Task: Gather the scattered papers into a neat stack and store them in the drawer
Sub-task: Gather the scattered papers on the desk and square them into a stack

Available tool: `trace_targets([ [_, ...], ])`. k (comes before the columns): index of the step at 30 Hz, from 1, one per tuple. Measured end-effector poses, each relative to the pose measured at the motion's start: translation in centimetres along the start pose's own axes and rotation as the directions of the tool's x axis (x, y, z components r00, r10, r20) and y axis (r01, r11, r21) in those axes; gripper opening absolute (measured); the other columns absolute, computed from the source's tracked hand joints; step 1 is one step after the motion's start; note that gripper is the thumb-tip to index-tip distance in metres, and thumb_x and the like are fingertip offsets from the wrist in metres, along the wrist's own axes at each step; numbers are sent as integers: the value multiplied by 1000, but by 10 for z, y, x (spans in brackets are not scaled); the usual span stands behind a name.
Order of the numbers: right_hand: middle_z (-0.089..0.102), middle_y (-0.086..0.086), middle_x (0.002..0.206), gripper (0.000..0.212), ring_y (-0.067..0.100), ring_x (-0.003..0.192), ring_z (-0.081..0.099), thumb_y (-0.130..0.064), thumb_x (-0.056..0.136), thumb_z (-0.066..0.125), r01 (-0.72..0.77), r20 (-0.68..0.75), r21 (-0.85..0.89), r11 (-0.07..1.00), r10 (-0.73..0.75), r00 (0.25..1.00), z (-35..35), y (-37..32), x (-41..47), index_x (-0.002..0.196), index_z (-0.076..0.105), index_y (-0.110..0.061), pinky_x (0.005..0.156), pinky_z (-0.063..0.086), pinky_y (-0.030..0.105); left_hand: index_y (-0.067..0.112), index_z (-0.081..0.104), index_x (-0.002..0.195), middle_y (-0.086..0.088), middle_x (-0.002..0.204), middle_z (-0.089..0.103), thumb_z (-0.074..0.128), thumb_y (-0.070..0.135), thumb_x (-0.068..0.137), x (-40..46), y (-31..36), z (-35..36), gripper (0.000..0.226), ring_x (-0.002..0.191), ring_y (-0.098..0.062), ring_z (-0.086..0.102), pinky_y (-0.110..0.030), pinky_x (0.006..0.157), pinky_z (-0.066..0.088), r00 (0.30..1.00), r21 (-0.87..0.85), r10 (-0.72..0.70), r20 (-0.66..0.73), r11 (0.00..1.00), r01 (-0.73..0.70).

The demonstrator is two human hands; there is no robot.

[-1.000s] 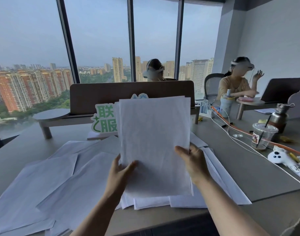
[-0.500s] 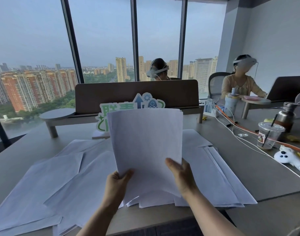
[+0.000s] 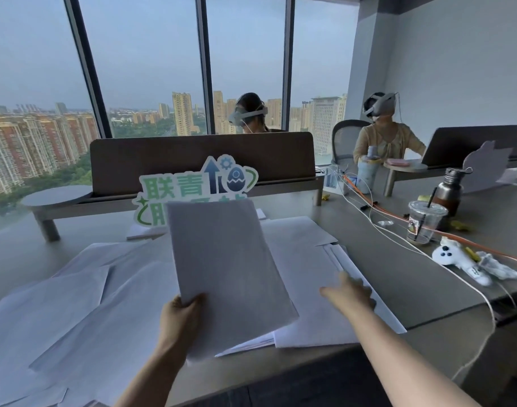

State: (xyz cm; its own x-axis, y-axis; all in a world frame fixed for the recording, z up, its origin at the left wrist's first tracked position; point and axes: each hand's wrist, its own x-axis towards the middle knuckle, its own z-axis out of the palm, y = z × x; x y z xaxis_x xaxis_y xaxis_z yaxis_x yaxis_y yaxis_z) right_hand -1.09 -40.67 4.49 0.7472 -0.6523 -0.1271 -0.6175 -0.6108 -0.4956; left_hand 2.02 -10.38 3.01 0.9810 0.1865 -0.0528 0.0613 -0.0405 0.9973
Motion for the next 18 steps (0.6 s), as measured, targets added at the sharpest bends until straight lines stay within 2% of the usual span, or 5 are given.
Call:
trace_targets([
  [5, 37, 16, 140, 85, 39, 126, 37, -58, 70, 67, -110, -14, -28, 994, 109, 994, -12, 21, 12, 140, 33, -22, 103, 33, 47, 13, 63, 69, -10, 76, 66, 63, 4, 86, -9, 0, 21, 20, 76, -22, 58, -34, 67, 45, 999, 41, -11, 46, 999, 9],
  [9, 34, 19, 144, 109, 42, 130, 33, -73, 57, 70, -148, -2, -64, 987, 148, 989, -12, 33, 25, 146, 24, -28, 107, 29, 55, 11, 65, 78, -12, 83, 67, 62, 2, 86, -13, 1, 35, 12, 76, -22, 59, -30, 63, 44, 997, 62, -1, 76, 998, -4],
  [12, 40, 16, 140, 108, 38, 128, 35, -72, 57, 71, -121, -8, -124, 985, 121, 993, -14, 32, 26, 144, 25, -28, 104, 34, 52, 12, 64, 75, -9, 78, 67, 61, 4, 87, -13, 2, 41, 15, 74, -22, 59, -28, 61, 44, 996, 91, -4, 91, 996, -4],
  [15, 44, 14, 133, 97, 36, 122, 38, -63, 61, 74, -99, -7, -185, 978, 100, 995, -15, 27, 25, 139, 30, -27, 98, 37, 46, 16, 63, 69, -4, 73, 67, 61, 7, 86, -12, 1, 45, 19, 73, -23, 59, -29, 61, 46, 994, 138, 7, 106, 990, -22],
  [18, 42, 15, 130, 90, 36, 119, 39, -53, 62, 79, -113, 10, -194, 975, 117, 993, -16, 19, 25, 135, 34, -25, 96, 38, 43, 13, 65, 76, -8, 78, 67, 61, 6, 86, -11, -1, 46, 13, 71, -24, 59, -29, 61, 45, 995, 146, 6, 104, 989, -21],
])
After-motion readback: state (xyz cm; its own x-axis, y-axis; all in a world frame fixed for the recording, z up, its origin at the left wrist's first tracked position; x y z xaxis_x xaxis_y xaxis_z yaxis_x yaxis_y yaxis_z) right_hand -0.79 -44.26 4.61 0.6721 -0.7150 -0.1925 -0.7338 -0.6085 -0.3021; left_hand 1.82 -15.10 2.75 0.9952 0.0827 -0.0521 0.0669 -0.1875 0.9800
